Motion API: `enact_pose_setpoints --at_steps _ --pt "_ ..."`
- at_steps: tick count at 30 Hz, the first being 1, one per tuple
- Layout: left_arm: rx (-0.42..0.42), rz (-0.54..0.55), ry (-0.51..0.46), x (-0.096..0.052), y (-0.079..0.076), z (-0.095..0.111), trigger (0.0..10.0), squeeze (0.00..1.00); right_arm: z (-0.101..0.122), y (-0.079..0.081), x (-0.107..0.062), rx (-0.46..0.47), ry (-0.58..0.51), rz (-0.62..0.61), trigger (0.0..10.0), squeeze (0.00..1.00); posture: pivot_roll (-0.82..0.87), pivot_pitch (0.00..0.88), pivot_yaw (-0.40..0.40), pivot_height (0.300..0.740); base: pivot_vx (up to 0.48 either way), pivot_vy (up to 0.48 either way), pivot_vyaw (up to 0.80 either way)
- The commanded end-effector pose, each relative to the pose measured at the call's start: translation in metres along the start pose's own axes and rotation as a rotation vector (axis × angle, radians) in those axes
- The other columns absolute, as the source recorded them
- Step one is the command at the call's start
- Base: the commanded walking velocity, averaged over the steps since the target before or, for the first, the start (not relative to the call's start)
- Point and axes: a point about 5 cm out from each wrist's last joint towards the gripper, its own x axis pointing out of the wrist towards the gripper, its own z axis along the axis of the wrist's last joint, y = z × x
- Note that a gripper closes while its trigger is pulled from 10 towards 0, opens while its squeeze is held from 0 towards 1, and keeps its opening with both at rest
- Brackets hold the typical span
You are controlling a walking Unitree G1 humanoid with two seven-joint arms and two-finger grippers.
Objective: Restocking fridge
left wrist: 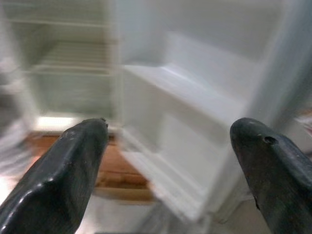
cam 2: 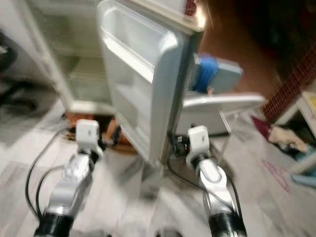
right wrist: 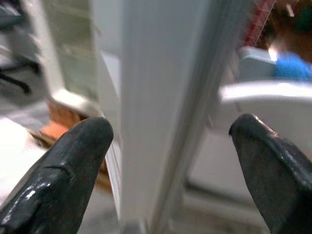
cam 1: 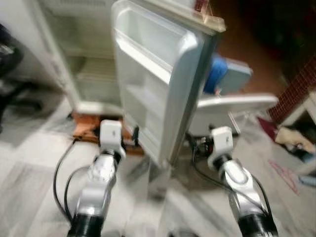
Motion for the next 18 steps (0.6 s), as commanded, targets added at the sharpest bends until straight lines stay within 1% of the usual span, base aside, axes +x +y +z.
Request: enact_pose_setpoints --at_steps 1,3,6,7,9,11,18 --pt "-0.006 0.016 0.021 -0.002 0.004 -0.004 10.0 0.0 0.003 0.003 0.0 0.005 -0.025 -0.013 10.0 0.0 0.04 0.052 -0.027 0.74 0.0 0.0 0.8" --pt "-0.02 0.027 0.013 -0.002 0.006 -0.003 10.0 0.0 0.008 0.001 0.002 0.011 -0.054 -0.05 10.0 0.0 0.04 0.052 -0.029 0.74 0.0 0.0 0.8" --pt "-0.016 0.042 0.007 -0.003 0.01 -0.003 10.0 0.0 0.009 -0.001 0.002 0.003 -0.062 -0.074 10.0 0.0 0.03 0.052 -0.035 0.74 0.0 0.0 0.8" --pt "-0.033 0.048 0.008 -0.004 0.011 -0.004 10.0 0.0 0.01 -0.002 0.002 0.003 -0.065 -0.089 10.0 0.0 0.03 0.052 -0.036 0.74 0.0 0.0 0.8" --pt "-0.057 0.067 0.018 -0.005 0.014 -0.006 10.0 0.0 0.01 -0.003 0.002 0.002 -0.067 -0.119 10.0 0.0 0.03 0.055 -0.036 0.74 0.0 0.0 0.0" --pt "-0.063 0.067 0.013 -0.005 0.014 -0.006 10.0 0.0 0.01 -0.003 0.002 0.001 -0.068 -0.122 10.0 0.0 0.03 0.05 -0.036 0.74 0.251 0.0 0.0" --pt "-0.046 0.053 -0.002 -0.003 0.013 -0.003 10.0 0.0 0.013 -0.009 0.0 -0.009 -0.082 -0.175 10.0 0.0 0.04 0.042 -0.035 0.74 0.343 0.0 0.0"
